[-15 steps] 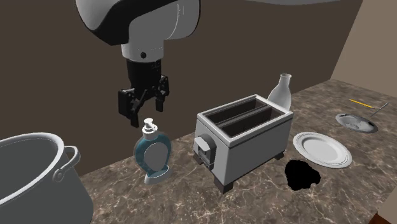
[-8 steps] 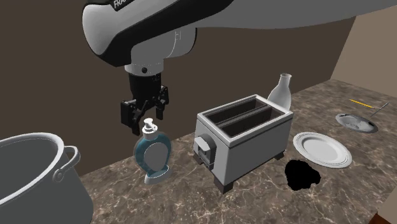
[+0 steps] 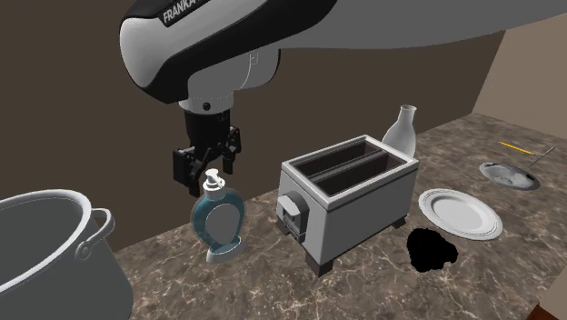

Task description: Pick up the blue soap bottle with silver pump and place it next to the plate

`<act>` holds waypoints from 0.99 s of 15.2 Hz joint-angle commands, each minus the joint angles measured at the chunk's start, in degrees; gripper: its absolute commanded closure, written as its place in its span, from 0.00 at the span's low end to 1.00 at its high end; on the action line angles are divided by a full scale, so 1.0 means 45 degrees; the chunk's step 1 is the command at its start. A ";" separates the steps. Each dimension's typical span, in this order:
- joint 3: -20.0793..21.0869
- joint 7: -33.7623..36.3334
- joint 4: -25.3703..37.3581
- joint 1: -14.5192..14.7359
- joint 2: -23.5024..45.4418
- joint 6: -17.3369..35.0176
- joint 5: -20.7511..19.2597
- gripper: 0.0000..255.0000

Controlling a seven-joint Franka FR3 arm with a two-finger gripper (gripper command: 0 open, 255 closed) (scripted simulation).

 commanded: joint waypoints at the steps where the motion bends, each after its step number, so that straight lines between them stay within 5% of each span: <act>1: 0.0000 0.0000 0.0000 0.0000 0.0000 0.0000 0.0000 1.00; 15: -0.0022 0.0079 0.0630 -0.0014 -0.0148 -0.0772 -0.0051 1.00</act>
